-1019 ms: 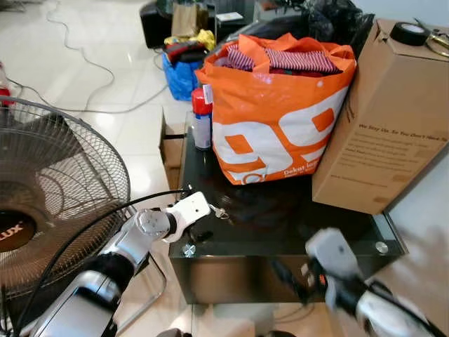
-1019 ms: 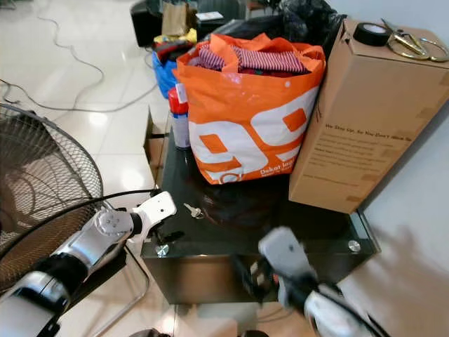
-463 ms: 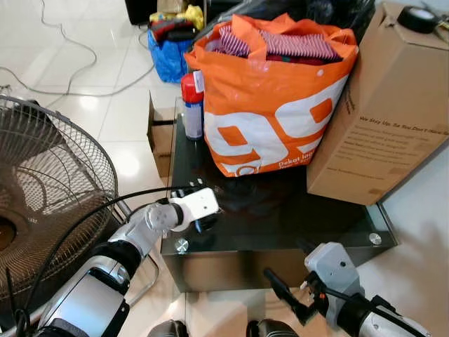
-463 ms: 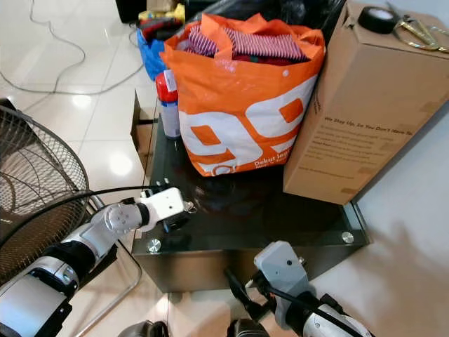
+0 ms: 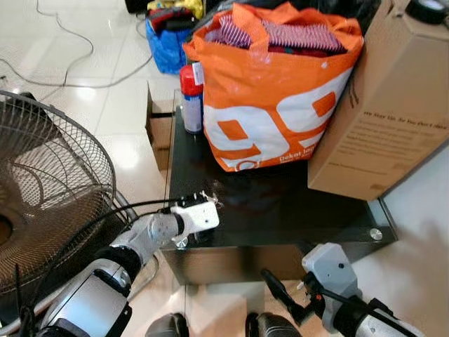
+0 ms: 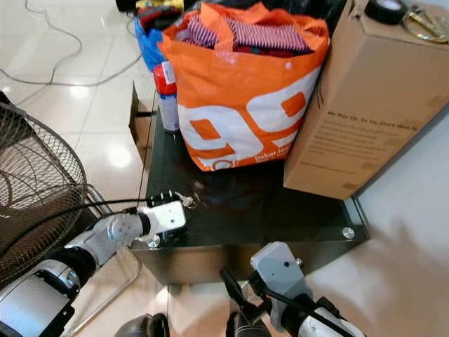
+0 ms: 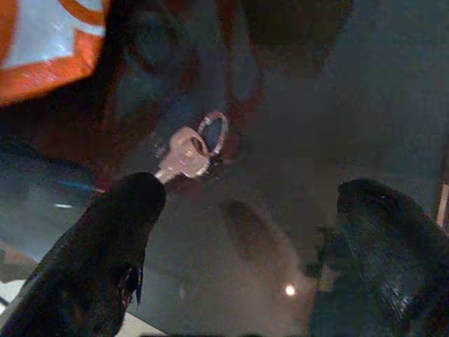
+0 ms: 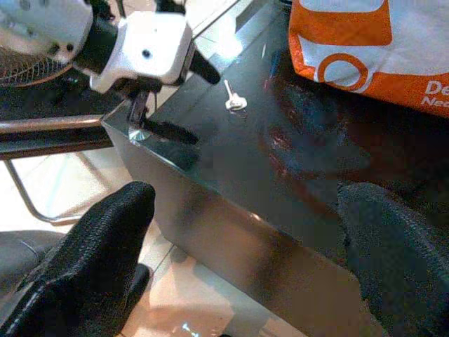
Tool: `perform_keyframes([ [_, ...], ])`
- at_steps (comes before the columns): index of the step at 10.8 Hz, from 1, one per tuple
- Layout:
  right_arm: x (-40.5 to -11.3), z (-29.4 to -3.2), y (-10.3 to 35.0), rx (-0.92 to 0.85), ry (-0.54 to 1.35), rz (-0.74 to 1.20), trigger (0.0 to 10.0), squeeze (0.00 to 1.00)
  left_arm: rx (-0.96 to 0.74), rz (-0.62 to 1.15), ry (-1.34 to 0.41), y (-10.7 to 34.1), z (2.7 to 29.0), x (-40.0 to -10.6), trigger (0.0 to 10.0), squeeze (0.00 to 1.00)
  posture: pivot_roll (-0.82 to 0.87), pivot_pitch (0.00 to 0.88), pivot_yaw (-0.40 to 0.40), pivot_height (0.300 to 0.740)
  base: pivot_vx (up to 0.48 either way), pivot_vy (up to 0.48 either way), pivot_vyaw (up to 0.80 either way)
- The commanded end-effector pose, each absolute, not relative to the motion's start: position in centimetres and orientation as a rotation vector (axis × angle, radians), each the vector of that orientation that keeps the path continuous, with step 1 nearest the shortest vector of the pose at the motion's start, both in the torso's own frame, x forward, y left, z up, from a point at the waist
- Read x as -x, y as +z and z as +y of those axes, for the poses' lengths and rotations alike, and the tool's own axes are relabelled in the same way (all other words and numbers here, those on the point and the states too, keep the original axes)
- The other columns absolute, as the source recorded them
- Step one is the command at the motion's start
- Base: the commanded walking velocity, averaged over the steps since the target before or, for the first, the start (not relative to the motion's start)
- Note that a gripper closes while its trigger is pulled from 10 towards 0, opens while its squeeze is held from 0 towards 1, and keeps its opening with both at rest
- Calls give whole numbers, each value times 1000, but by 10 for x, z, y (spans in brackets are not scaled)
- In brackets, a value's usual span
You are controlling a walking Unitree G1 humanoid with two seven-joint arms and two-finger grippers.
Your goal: Hang keys on a hook
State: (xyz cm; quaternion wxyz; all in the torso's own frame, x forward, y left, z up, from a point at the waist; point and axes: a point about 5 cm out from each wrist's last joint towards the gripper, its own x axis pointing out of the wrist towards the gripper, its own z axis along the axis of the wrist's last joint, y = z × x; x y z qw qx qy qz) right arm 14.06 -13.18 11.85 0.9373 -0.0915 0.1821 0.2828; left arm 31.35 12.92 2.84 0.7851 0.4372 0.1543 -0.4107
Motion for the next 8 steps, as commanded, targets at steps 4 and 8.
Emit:
perform_keyframes([
  [4,-147,-122,115,170,634,364,10000,0,-1031,241,-822,35,123,-321,8706,0,-293,191,-15,740,0,0,0],
  [8,-148,-114,119,170,649,344,10000,0,-1002,270,-785,33,127,-322,0,0,-311,197,-32,740,0,0,0],
])
